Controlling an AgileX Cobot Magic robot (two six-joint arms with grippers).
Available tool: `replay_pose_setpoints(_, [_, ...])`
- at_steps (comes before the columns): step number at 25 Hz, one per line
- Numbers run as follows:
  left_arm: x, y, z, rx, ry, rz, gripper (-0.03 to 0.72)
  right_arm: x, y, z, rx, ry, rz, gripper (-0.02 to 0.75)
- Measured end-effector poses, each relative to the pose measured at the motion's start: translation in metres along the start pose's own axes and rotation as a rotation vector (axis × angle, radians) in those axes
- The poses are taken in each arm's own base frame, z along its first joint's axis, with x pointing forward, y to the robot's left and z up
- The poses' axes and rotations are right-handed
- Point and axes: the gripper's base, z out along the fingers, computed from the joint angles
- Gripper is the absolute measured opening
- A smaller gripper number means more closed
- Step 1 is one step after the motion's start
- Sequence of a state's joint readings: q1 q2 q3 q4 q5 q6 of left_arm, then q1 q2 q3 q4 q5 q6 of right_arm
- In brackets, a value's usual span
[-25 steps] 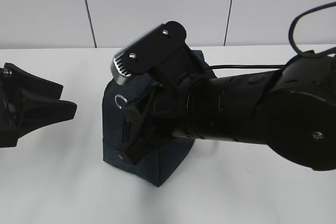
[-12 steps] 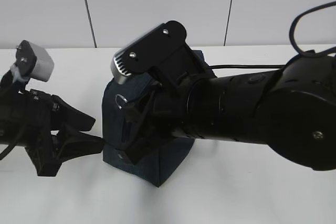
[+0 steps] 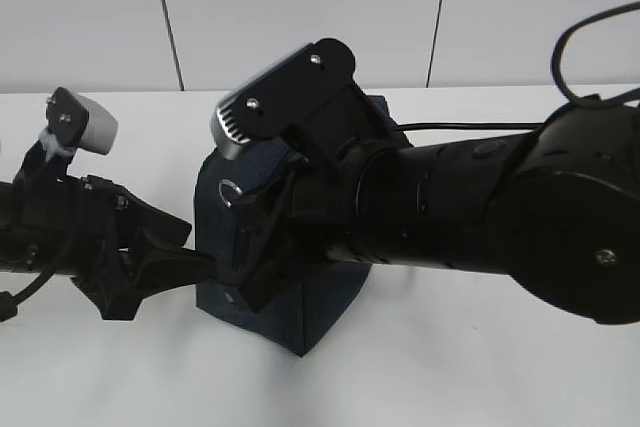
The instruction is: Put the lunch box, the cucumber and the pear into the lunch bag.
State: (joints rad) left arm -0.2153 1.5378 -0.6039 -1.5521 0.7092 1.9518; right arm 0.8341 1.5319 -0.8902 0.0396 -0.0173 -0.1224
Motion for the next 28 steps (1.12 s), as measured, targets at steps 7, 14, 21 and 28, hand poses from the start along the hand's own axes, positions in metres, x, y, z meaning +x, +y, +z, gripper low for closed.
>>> replay_pose_setpoints(7, [0.0011,0.0015,0.0029,0.007,-0.003,-0.002,0.377,0.0,0.0,0.0,0.0,0.0,-0.001,0.0])
replay_pose_setpoints(14, [-0.0017,-0.0027,0.0059,0.02,-0.006,0.018,0.338,0.0,0.0,0.0,0.0,0.0,-0.001,0.0])
replay_pose_setpoints(21, [-0.0018,-0.0061,0.0104,0.001,0.014,0.037,0.21,0.0,0.0,0.0,0.0,0.0,-0.001,0.0])
replay_pose_setpoints(28, [-0.0017,-0.006,0.0107,-0.004,0.017,0.038,0.015,0.0,0.0,0.0,0.0,0.0,0.005,0.0])
